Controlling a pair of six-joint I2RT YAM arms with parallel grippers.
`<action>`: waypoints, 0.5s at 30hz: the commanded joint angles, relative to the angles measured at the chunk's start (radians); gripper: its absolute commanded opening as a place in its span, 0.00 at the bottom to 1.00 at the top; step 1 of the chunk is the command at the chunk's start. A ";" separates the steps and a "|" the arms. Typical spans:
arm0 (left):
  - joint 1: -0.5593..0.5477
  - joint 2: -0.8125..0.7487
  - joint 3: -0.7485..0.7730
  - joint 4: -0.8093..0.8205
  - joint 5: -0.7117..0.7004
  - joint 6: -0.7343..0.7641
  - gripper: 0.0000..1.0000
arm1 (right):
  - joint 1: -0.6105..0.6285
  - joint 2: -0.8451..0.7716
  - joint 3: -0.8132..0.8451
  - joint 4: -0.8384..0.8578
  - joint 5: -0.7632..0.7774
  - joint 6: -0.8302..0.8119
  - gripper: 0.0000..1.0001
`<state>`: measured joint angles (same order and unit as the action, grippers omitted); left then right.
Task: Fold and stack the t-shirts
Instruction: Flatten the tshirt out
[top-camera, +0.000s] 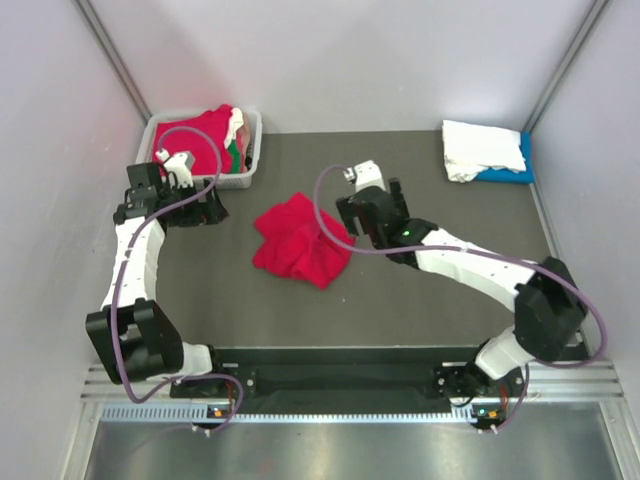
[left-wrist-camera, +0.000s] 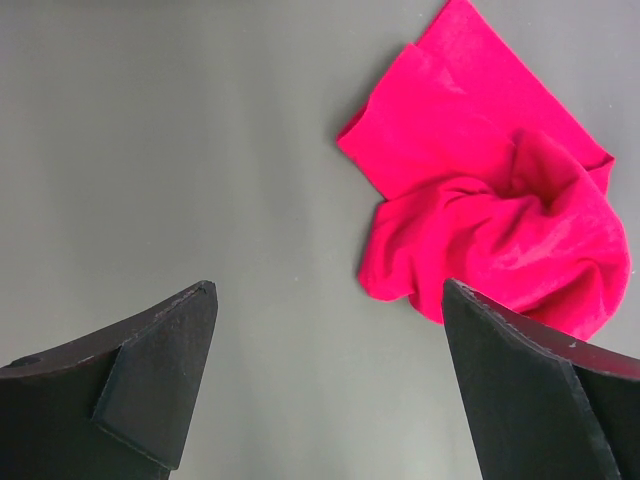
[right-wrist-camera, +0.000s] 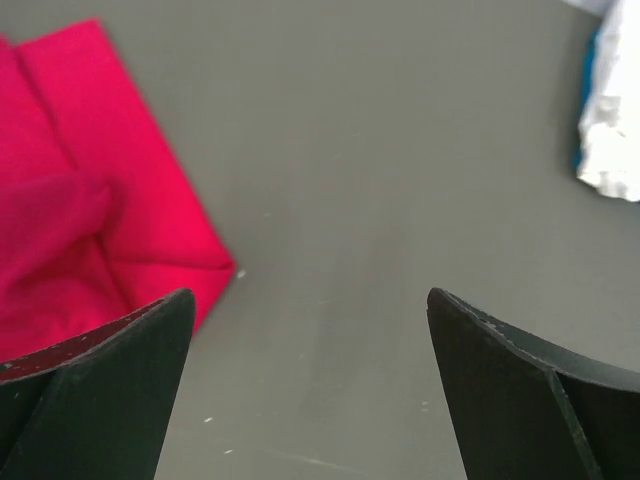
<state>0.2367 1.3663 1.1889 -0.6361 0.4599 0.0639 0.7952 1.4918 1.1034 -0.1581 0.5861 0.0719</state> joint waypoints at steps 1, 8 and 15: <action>-0.031 -0.033 -0.017 0.007 0.037 0.001 0.98 | 0.076 0.074 0.113 -0.038 0.038 0.026 1.00; -0.100 -0.073 -0.048 0.021 0.019 -0.010 0.98 | 0.177 0.168 0.222 -0.069 0.018 0.049 1.00; -0.123 -0.064 -0.046 0.013 0.003 0.002 0.98 | 0.243 0.257 0.305 -0.106 -0.011 0.063 1.00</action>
<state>0.1249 1.3262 1.1458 -0.6376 0.4576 0.0555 1.0012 1.7111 1.3457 -0.2344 0.5831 0.1112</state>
